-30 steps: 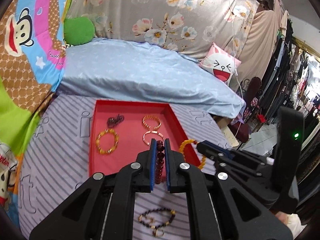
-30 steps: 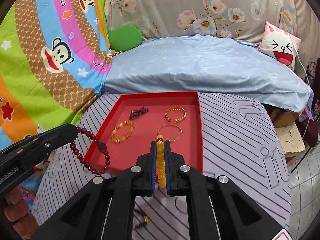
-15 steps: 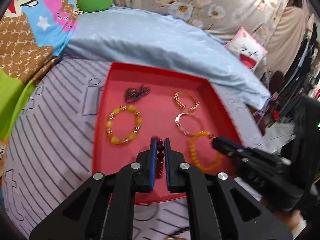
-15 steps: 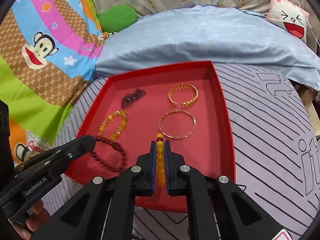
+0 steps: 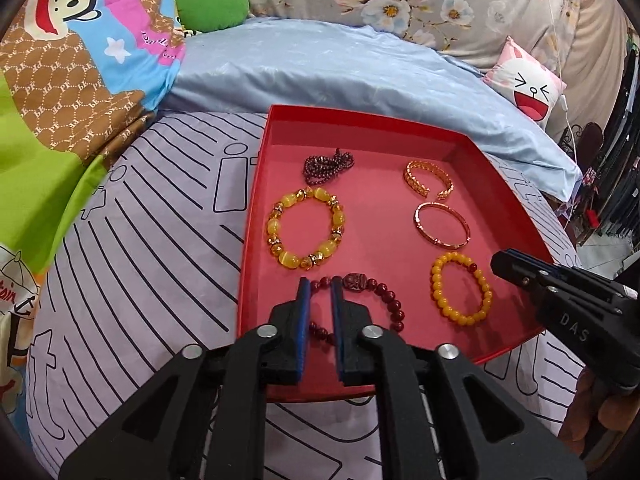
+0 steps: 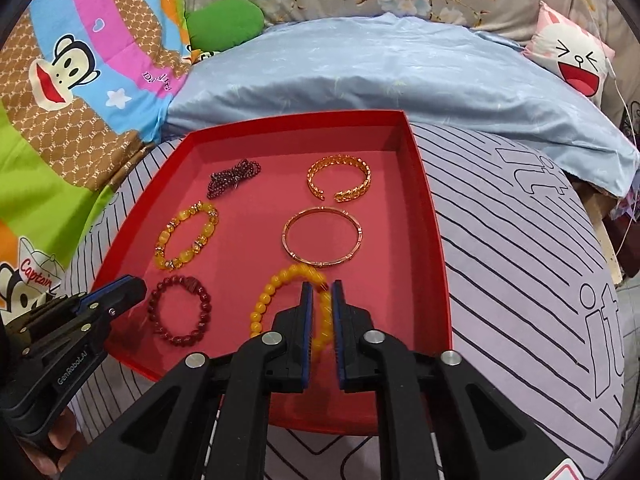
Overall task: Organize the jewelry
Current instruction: 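Lower both bracelets into the red tray and open both tools, then move both open tools back to the black bead bracelet and gold rings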
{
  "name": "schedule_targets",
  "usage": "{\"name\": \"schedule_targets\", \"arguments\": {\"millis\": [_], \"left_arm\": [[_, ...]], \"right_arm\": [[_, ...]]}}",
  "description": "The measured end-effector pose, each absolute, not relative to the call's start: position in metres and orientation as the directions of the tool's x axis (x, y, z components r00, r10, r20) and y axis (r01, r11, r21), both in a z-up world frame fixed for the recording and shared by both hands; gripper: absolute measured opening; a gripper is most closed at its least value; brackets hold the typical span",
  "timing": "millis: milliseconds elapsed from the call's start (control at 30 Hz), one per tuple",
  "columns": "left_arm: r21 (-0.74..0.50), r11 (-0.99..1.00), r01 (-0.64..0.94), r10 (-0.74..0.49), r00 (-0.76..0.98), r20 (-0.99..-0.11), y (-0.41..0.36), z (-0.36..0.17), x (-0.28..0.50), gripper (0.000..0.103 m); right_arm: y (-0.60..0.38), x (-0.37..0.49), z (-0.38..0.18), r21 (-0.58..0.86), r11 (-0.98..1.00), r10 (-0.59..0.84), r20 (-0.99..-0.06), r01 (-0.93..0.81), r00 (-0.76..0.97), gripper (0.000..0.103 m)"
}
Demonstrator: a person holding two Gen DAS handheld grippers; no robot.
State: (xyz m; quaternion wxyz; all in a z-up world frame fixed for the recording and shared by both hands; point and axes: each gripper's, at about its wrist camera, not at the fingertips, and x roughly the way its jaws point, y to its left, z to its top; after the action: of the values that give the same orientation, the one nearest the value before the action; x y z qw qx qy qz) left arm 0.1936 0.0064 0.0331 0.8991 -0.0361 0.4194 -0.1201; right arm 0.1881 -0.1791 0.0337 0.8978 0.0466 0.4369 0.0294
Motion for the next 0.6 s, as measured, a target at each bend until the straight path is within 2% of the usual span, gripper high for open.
{"name": "schedule_targets", "arguments": {"millis": [67,100,600], "left_arm": [[-0.157,0.971,0.182,-0.238,0.64,-0.731,0.006,0.036,0.191,0.033],[-0.148,0.972,0.182,-0.232,0.647,-0.727,0.005,0.038,0.19,0.034],[-0.142,0.973,0.18,-0.227,0.664,-0.713,0.004,0.048,0.176,0.034]], "right_arm": [[-0.181,0.187,0.035,0.12,0.993,0.1,-0.777,-0.01,0.621,0.018],[-0.181,0.186,0.036,0.123,0.992,0.101,-0.775,-0.007,0.624,0.019],[-0.184,0.165,0.052,0.138,0.99,0.108,-0.754,-0.005,0.648,0.02]]}}
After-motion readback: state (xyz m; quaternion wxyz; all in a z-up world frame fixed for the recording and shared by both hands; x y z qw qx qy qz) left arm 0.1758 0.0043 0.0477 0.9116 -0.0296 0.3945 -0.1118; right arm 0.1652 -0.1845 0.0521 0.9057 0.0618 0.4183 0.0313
